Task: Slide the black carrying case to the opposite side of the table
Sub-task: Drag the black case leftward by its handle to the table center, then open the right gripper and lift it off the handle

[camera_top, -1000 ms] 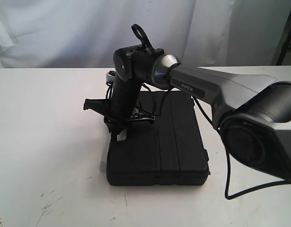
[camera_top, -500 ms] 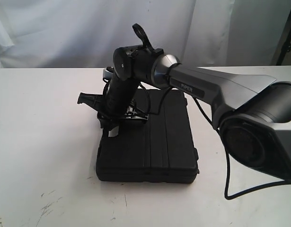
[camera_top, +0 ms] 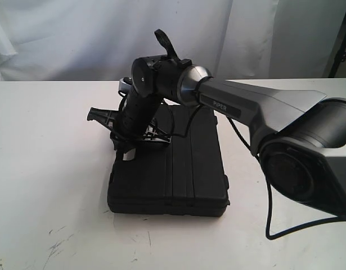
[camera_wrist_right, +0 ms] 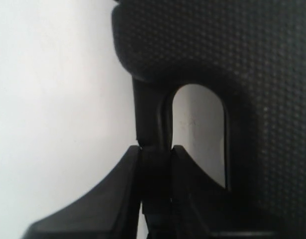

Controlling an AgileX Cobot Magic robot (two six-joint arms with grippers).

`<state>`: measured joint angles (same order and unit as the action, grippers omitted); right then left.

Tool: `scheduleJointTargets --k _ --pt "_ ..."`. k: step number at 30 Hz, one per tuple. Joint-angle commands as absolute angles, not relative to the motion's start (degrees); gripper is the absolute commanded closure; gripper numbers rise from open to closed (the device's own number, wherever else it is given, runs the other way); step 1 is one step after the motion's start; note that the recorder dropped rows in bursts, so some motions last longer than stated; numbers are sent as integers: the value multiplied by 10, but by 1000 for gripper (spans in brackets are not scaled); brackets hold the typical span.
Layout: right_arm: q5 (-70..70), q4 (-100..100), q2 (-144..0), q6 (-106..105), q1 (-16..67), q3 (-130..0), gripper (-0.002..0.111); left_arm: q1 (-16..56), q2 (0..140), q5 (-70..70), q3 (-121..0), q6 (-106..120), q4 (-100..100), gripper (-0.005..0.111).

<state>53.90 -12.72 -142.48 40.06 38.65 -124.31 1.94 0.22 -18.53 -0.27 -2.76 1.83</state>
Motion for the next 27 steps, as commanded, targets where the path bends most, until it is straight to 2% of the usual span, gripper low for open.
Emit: scheduleJointTargets --k 1,7,20,23,27 --pt "510 -141 -1418 405 390 -1251 94 22 0 -180 0 -27 20 107" --pt "507 -141 -1418 405 390 -1251 85 22 0 -180 0 -27 20 107" --pt "532 -141 -1392 335 386 -1268 85 22 0 -180 0 -27 20 107" --pt "531 -142 -1375 272 382 -1284 90 22 0 -180 0 -27 20 107" --pt "588 -154 -1340 161 365 -1302 108 22 0 -180 0 -27 20 107"
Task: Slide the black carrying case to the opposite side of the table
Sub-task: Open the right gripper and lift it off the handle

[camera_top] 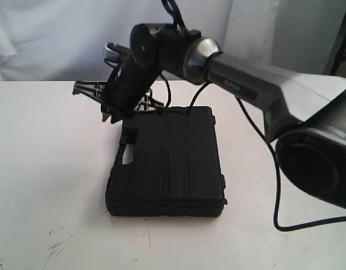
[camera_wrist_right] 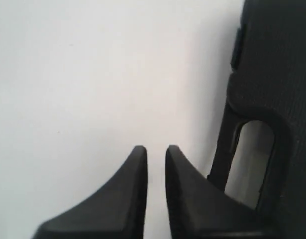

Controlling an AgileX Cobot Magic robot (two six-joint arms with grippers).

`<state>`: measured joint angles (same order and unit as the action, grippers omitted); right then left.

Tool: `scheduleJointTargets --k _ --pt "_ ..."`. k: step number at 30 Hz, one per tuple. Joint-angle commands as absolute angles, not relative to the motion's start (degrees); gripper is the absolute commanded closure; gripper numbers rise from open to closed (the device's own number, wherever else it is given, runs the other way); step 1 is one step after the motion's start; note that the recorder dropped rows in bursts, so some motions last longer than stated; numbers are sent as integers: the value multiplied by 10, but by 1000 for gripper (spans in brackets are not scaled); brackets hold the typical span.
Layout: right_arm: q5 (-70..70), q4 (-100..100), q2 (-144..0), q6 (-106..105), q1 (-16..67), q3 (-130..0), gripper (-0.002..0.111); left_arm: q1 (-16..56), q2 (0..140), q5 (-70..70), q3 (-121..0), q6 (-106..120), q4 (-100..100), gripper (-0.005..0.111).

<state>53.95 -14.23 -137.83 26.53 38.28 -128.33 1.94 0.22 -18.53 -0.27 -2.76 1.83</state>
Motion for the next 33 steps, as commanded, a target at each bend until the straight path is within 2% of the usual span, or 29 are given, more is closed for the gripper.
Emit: scheduleJointTargets --k 1,10,17,33 --pt "603 -154 -1332 147 359 -1302 108 22 0 -180 0 -27 20 107" --pt "666 -76 -1278 87 330 -1296 108 22 0 -180 0 -27 20 107" --pt "579 -68 -1216 41 330 -1213 108 22 0 -180 0 -27 20 107" --pt "325 -68 -965 30 327 -816 108 22 0 -180 0 -27 20 107"
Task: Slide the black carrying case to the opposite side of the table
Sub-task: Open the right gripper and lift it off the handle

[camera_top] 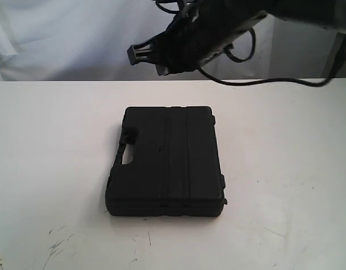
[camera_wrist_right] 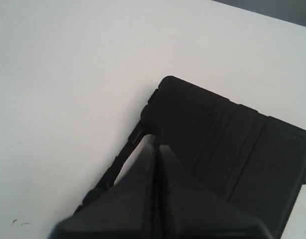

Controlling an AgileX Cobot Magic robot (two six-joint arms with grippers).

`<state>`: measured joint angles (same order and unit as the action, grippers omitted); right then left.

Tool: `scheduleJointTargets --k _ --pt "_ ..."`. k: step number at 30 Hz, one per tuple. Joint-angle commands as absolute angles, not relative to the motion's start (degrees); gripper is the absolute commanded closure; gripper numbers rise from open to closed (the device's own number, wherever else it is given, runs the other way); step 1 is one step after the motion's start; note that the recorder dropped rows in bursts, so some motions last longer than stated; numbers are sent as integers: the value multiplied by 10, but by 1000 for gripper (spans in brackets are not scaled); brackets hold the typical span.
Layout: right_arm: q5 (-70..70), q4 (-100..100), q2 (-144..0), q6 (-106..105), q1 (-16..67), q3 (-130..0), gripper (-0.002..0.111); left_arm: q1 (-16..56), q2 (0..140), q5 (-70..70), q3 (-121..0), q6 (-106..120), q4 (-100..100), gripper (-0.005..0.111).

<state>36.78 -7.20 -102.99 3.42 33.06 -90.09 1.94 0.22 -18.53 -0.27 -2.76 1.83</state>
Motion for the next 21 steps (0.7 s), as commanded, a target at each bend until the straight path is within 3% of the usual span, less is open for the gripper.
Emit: scheduleJointTargets --k 1,8,21 --pt "323 -68 -947 31 327 -797 108 22 0 -180 0 -27 20 107" --pt "360 -58 -839 39 327 -732 108 22 0 -180 0 -27 20 107" --pt "438 7 -739 47 327 -730 108 22 0 -180 0 -27 20 107"
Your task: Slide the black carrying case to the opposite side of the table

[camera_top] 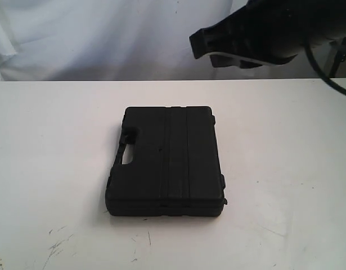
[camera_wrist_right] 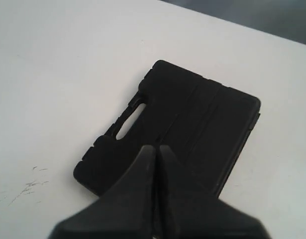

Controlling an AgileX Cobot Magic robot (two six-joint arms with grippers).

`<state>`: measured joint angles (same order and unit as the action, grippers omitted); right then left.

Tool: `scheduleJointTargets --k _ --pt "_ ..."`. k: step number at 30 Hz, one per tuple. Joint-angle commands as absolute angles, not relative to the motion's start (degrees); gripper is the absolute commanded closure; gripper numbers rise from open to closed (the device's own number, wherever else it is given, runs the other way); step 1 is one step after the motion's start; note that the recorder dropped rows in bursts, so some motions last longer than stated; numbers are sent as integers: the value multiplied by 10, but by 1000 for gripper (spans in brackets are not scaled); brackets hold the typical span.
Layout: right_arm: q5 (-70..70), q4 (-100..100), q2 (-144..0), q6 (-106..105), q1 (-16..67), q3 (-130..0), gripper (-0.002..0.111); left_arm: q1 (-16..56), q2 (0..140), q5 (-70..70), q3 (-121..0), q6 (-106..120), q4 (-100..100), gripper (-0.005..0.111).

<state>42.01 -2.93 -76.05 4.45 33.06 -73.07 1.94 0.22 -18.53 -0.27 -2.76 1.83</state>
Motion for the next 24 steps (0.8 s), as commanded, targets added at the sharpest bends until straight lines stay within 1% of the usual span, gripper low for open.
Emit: scheduleJointTargets --k 1,10,12,17,24 --pt "446 14 -731 54 327 -730 108 22 0 -180 0 -27 20 107" --pt "458 83 -690 92 327 -729 108 22 0 -180 0 -27 20 107" --pt "459 88 -676 95 316 -729 108 22 0 -180 0 -27 20 107" --pt "418 86 -630 98 265 -689 108 22 0 -180 0 -27 20 107" --pt "338 86 -527 98 163 -549 108 22 0 -180 0 -27 20 107"
